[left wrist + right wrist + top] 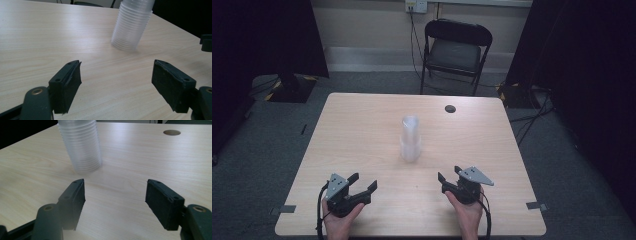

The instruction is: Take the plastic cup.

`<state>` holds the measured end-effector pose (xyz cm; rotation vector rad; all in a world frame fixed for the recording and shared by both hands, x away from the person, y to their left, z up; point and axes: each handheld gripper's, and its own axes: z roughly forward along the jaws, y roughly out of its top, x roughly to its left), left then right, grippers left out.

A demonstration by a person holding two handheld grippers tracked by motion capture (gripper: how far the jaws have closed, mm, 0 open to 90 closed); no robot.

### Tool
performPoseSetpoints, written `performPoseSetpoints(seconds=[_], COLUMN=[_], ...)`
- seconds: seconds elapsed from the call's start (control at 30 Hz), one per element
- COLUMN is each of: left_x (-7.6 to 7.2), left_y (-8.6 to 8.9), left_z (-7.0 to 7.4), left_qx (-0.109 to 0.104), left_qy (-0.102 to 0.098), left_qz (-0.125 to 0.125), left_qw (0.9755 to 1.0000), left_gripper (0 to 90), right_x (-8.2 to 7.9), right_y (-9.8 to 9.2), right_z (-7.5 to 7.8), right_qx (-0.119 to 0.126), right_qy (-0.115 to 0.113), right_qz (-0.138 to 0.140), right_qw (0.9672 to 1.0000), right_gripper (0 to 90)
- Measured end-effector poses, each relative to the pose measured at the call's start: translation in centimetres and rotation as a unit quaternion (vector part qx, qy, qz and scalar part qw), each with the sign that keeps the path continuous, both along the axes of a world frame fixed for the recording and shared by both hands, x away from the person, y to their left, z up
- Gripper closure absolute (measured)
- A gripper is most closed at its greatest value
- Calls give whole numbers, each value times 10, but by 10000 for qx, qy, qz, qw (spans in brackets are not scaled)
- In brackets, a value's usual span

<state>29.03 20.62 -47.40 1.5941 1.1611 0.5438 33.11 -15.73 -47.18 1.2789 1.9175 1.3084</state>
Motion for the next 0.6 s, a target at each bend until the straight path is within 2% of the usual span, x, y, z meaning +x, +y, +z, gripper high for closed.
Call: performPoseSetpoints(seconds=[0.47, 0.6], left_x=[2, 1], left_y=[-1, -1], left_z=[7, 8], left_qx=[62, 76], left_qy=[-83, -154], left_qz=[50, 128], left_qw=[9999, 9998], left_gripper=[223, 256], right_x=[-2, -3], right_y=[4, 4], right_z=[8, 12], right_qx=[222, 258], right_qy=[8, -5], right_qz=[251, 299], right_qw=[9994, 9992], right_gripper=[410, 417])
